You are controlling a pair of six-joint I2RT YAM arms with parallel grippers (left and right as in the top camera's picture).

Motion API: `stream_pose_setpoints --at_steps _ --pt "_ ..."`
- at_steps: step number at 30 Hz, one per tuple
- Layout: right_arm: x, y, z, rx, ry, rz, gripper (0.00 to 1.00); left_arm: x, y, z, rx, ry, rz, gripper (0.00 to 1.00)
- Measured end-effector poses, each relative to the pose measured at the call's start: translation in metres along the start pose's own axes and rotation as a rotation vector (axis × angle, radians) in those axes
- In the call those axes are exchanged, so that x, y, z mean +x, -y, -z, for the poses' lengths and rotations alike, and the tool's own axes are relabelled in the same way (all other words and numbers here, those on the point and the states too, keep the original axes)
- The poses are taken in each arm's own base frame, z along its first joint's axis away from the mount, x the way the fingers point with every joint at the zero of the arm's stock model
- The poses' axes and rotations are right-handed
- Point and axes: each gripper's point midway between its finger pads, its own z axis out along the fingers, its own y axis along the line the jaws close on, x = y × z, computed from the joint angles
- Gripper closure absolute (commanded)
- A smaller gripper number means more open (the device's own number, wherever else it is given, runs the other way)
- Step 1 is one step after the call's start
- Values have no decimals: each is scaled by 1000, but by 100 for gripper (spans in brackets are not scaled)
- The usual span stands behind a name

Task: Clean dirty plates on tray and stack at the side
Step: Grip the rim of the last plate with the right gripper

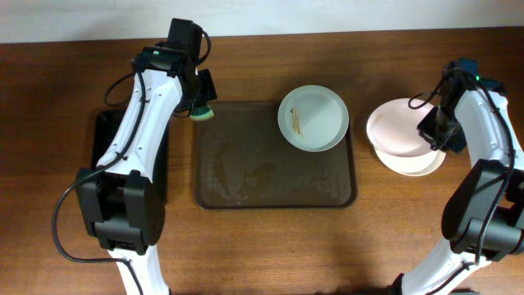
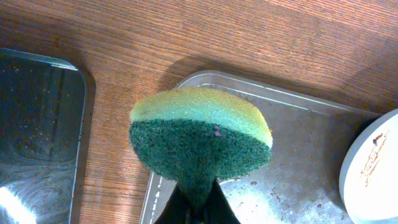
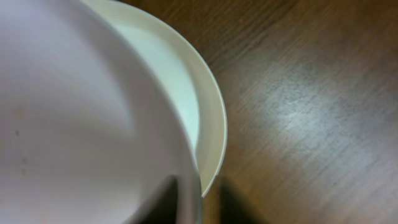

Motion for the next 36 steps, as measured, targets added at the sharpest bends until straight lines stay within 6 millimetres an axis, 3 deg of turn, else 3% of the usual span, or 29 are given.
stream_pose_setpoints --at_steps 5,8,11,13,15,17,22,29,32,35,36 --pt "12 1 1 -6 -54 37 39 0 0 0 0 0 0 99" --pt "15 -21 15 -122 -80 116 38 0 0 0 0 0 0 99" --pt "13 -94 60 -356 1 275 38 -1 0 0 2 4 0 99" --pt "38 -150 85 -454 53 416 38 -3 2 0 6 13 1 99" --pt "77 -185 93 -458 58 535 41 -3 1 0 6 12 1 99" --pt "97 -200 86 -432 43 587 43 -2 1 0 5 10 0 99" --pt "106 -204 44 -319 -5 609 47 -2 1 0 5 10 0 99" --pt "98 -203 29 -282 45 600 59 -2 1 0 5 10 0 99" --pt "106 -201 6 -272 36 600 70 -2 1 0 4 9 0 99" --pt "119 -193 -10 -258 -2 607 94 -2 1 0 4 9 0 99" --pt "121 -193 -11 -260 -11 598 96 -2 1 0 5 10 0 99"
